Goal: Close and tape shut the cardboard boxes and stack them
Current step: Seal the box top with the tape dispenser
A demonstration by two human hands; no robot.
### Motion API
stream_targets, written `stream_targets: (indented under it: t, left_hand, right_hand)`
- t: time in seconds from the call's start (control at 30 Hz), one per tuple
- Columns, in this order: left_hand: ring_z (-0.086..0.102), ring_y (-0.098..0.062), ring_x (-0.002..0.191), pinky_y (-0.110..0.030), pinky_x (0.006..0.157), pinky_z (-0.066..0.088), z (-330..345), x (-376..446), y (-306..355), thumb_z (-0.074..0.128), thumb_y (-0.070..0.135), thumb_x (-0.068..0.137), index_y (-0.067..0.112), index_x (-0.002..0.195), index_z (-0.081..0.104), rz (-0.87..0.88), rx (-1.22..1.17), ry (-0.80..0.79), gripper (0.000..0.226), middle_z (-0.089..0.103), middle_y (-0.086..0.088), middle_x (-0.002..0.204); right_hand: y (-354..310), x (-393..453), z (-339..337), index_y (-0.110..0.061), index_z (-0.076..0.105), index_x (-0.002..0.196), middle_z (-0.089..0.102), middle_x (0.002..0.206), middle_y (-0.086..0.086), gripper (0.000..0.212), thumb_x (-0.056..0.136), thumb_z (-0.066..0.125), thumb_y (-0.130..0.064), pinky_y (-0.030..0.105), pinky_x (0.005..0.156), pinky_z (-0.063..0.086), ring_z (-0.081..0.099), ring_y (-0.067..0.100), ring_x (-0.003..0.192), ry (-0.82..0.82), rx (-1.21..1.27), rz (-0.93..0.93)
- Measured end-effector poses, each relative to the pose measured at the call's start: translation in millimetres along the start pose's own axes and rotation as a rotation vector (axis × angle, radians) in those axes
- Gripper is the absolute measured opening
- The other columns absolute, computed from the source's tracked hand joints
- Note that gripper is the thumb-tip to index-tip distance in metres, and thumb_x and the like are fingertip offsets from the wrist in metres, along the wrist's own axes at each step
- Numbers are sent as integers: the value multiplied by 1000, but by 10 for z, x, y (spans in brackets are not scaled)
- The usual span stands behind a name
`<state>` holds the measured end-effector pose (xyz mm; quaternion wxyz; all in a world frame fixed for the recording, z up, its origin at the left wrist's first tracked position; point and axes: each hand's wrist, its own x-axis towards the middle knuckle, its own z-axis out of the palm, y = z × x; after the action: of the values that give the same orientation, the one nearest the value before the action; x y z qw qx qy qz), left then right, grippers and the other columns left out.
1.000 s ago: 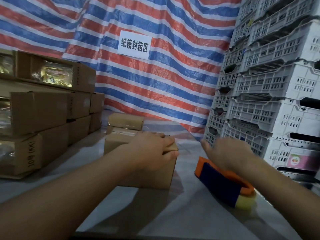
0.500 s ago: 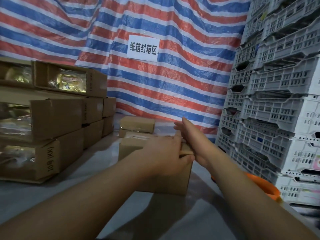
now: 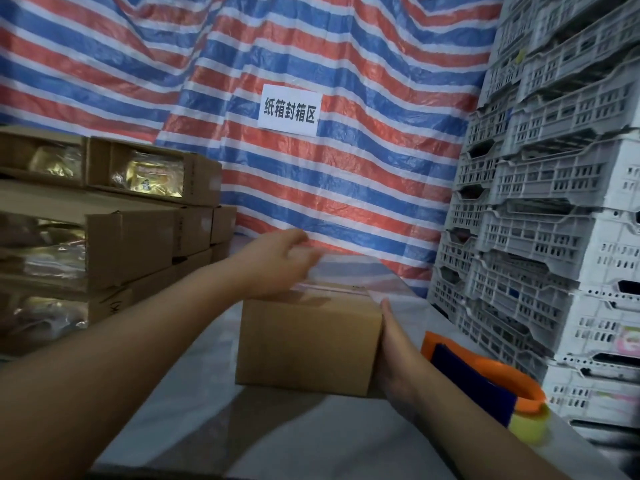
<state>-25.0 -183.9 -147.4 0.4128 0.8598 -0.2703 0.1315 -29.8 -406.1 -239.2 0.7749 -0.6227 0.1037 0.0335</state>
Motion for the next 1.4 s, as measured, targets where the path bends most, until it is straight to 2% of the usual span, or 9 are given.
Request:
stream_targets:
  t: [0.13, 0.2, 0.33, 0.47, 0.63, 0.83, 1.0, 1.23, 1.4]
  left_hand:
    - [58, -23, 115, -39, 92, 48, -66, -22, -560, 38, 42, 104, 21, 133, 56, -154, -281, 155, 40, 64, -4, 121]
    - [47, -33, 130, -47, 109, 37, 43, -146, -782, 39, 29, 106, 7, 142, 47, -264, -342, 27, 43, 50, -17, 142]
    - [47, -12, 126, -40, 109, 39, 381, -643, -775, 47, 66, 80, 48, 150, 21, -208, -382, 39, 77, 46, 14, 139]
    - [50, 5, 112, -20, 91, 41, 448, -617, -794, 45, 60, 84, 47, 146, 29, -169, -432, 98, 65, 53, 19, 129]
    - [53, 5, 86, -19, 65, 40, 447, -293, -644, 50, 51, 95, 37, 112, 56, -282, -375, 252, 23, 60, 19, 101]
    - [61, -29, 103, -32, 72, 47, 422, 275, -511, 52, 50, 96, 9, 132, 50, -614, -570, 138, 55, 62, -15, 118]
    - [61, -28, 103, -38, 95, 48, 531, 291, -697, 49, 49, 98, 15, 129, 52, -628, -709, 56, 46, 63, -13, 114]
    - [41, -9, 127, -28, 104, 38, 491, 154, -888, 56, 64, 85, 32, 151, 26, -115, 5, -28, 79, 37, 11, 147]
    - [25, -11, 142, -30, 115, 23, 572, 349, -955, 62, 61, 83, 37, 152, 24, 127, 520, -19, 82, 21, 11, 160]
  right_hand:
    - [-132, -165, 41, -30, 25, 156, 27, 163, 1, 71, 97, 16, -68, 46, 122, 18, 27, 23, 150, 127, -136, -357]
    - [-49, -270, 90, -41, 34, 151, 43, 154, 3, 74, 88, 31, -80, 49, 114, 34, 44, 28, 139, 124, -187, -348]
    - [181, -382, 157, -65, 37, 132, 52, 129, -9, 67, 70, 61, -70, 57, 93, 52, 56, 24, 116, -18, -282, -390]
    - [201, -335, 138, -50, 33, 132, 57, 123, -11, 60, 79, 61, -53, 49, 105, 47, 57, 19, 115, 5, -333, -434]
    - [-35, -184, 139, -25, 57, 117, 59, 94, -11, 41, 95, 48, -58, 24, 68, 41, 55, 5, 86, 317, -673, -503]
    - [-526, 268, 117, -9, 51, 136, 63, 118, 17, 63, 99, 41, -59, 47, 93, 53, 63, 34, 101, 365, -549, -111]
    - [-419, 457, -88, -7, 57, 132, 61, 98, 15, 63, 99, 39, -57, 41, 74, 50, 57, 31, 80, 342, -464, -72]
    - [-195, 181, -65, -34, 33, 142, 36, 125, -16, 71, 84, 56, -69, 19, 80, 38, 41, 4, 103, 315, -1249, -691]
    - [-385, 142, 19, -31, 37, 126, 50, 127, -4, 55, 86, 62, -59, 29, 81, 47, 54, 15, 99, 260, -1672, -577]
